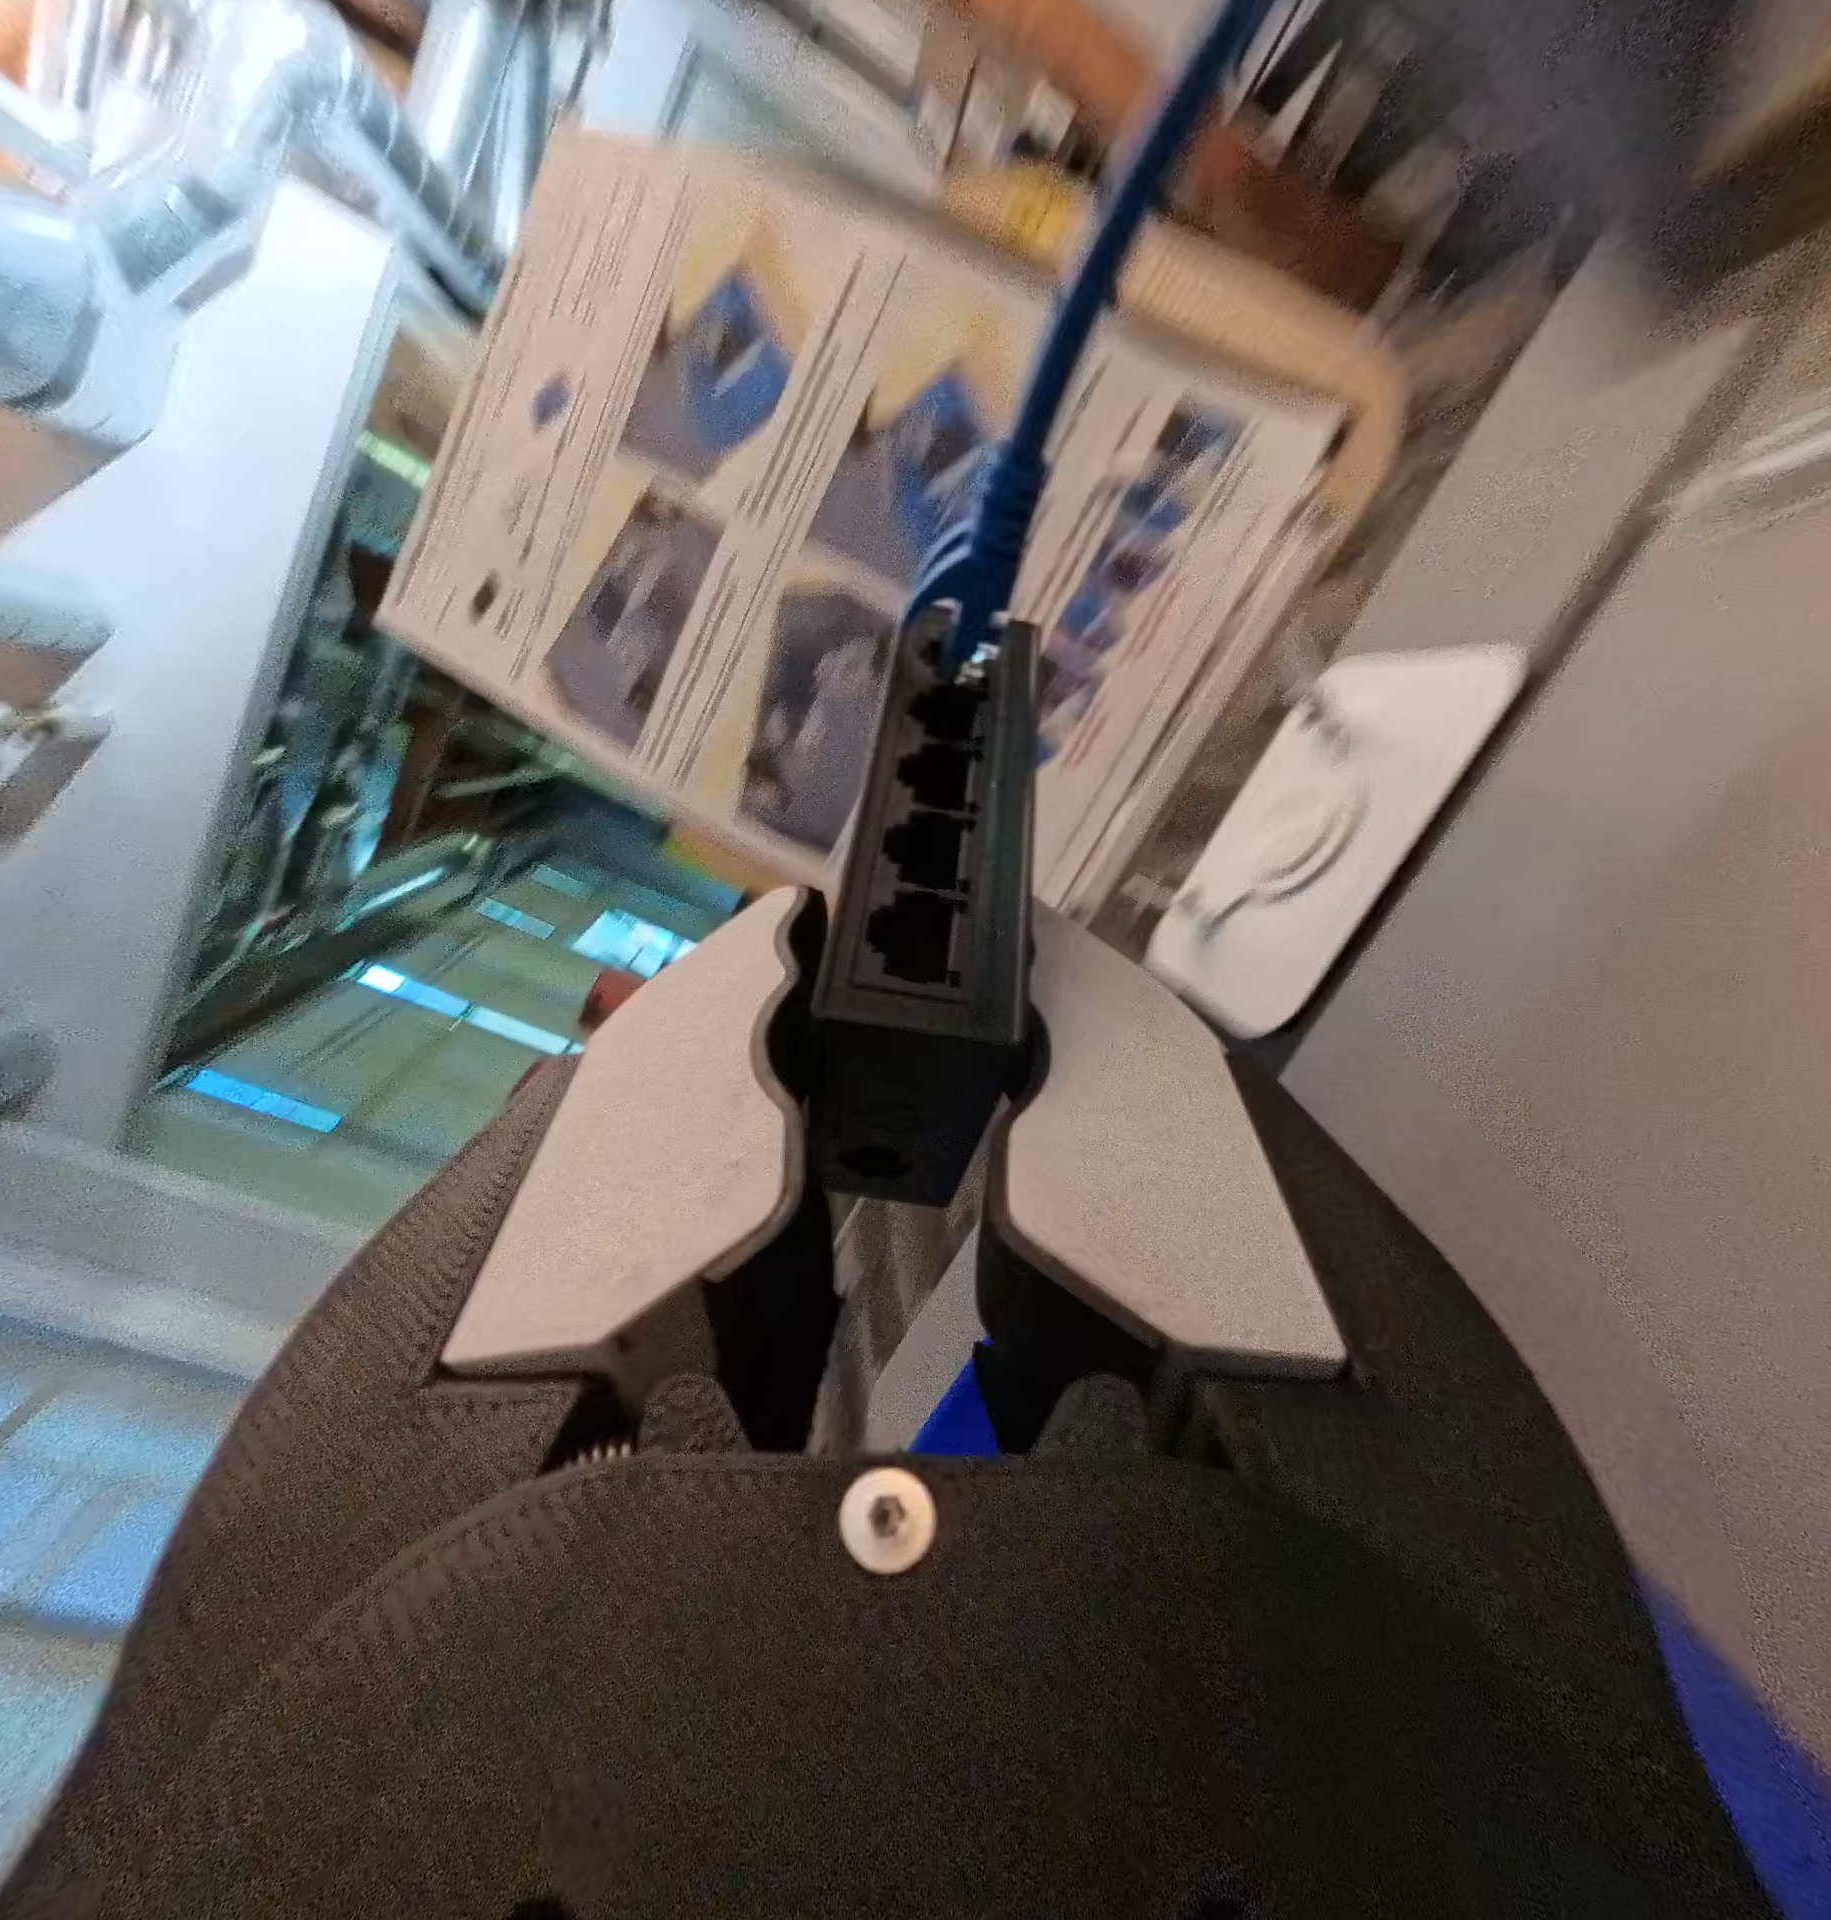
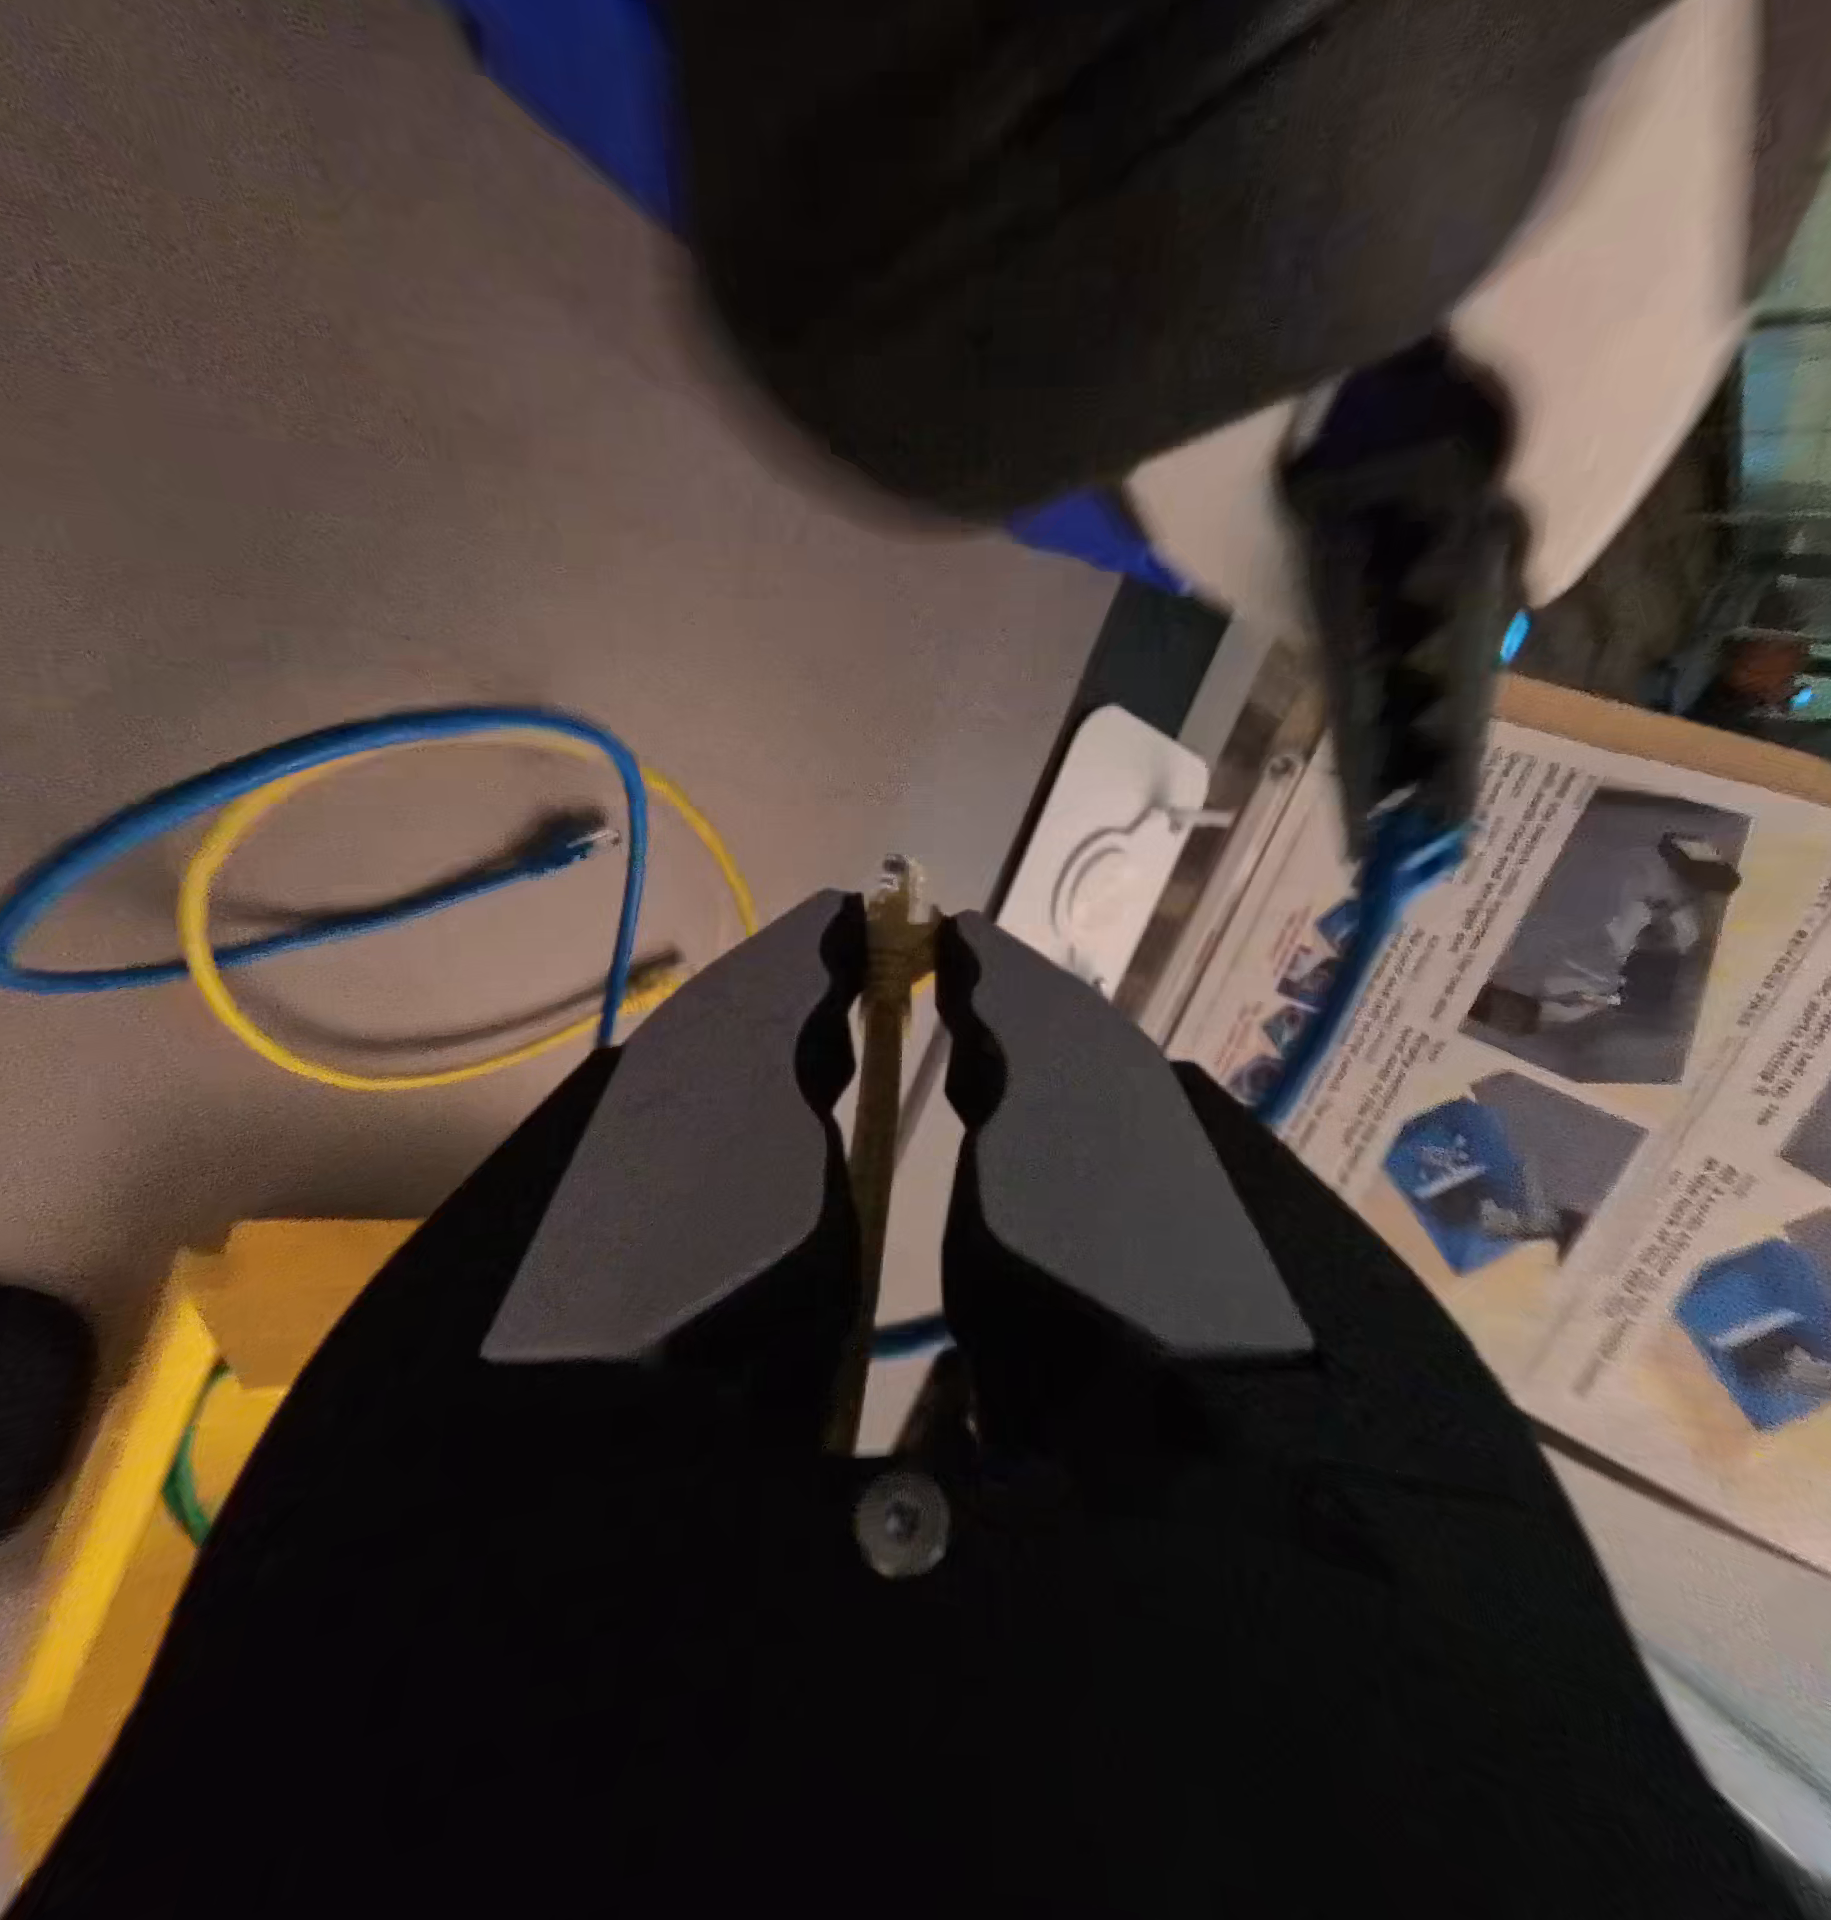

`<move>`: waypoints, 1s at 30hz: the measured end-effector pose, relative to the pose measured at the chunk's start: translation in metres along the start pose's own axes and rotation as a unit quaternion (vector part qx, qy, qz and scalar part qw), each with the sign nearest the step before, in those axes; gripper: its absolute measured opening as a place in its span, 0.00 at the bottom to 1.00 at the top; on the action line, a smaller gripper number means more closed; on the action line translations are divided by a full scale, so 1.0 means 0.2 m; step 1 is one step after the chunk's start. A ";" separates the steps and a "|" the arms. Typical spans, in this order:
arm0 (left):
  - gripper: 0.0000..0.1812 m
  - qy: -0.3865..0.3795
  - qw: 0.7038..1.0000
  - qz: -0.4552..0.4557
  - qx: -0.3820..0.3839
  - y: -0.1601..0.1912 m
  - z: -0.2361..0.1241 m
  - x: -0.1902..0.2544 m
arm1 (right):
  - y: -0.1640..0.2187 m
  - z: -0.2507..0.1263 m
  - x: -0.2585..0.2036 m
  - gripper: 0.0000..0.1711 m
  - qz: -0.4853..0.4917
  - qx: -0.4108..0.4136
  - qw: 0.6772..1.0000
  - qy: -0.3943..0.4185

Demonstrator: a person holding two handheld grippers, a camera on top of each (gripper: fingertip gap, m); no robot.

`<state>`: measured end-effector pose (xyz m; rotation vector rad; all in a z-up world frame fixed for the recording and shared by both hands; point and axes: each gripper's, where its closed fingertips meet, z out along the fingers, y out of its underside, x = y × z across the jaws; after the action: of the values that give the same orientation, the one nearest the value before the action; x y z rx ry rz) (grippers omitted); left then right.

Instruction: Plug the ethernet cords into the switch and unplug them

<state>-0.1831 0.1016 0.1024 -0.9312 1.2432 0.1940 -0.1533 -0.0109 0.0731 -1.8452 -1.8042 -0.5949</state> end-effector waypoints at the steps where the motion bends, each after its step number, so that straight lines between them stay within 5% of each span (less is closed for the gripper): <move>1: 0.16 0.010 0.999 -0.044 0.014 0.04 -0.02 -0.05 | 0.06 0.03 0.00 0.08 -0.038 -0.032 0.998 0.046; 3: 0.16 0.061 0.986 -0.135 0.075 -0.03 -0.10 -0.11 | 0.09 0.01 0.03 0.09 -0.017 -0.009 0.995 0.100; 8: 0.17 0.029 0.991 -0.128 0.017 0.10 -0.10 -0.19 | 0.00 -0.14 -0.05 0.09 0.112 0.110 0.983 0.090; 14: 0.17 0.063 0.992 -0.099 -0.048 0.27 -0.05 -0.12 | 0.27 0.13 -0.41 0.09 0.197 0.025 0.977 0.080; 20: 0.17 0.065 0.991 -0.106 -0.042 0.27 -0.06 -0.14 | 0.27 0.49 -0.75 0.17 0.421 0.094 0.902 0.014; 26: 0.17 0.068 0.993 -0.084 -0.053 0.26 -0.06 -0.12 | 0.13 0.54 -0.96 0.34 0.565 0.189 0.795 -0.110; 30: 0.17 0.069 0.993 -0.074 -0.057 0.26 -0.06 -0.11 | 0.10 0.56 -1.08 0.36 0.547 0.179 0.810 -0.113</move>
<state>-0.2309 0.1333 0.0961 -1.1470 1.2940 0.0845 -0.1433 -0.1112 -0.1497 -2.2892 -0.5985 0.3918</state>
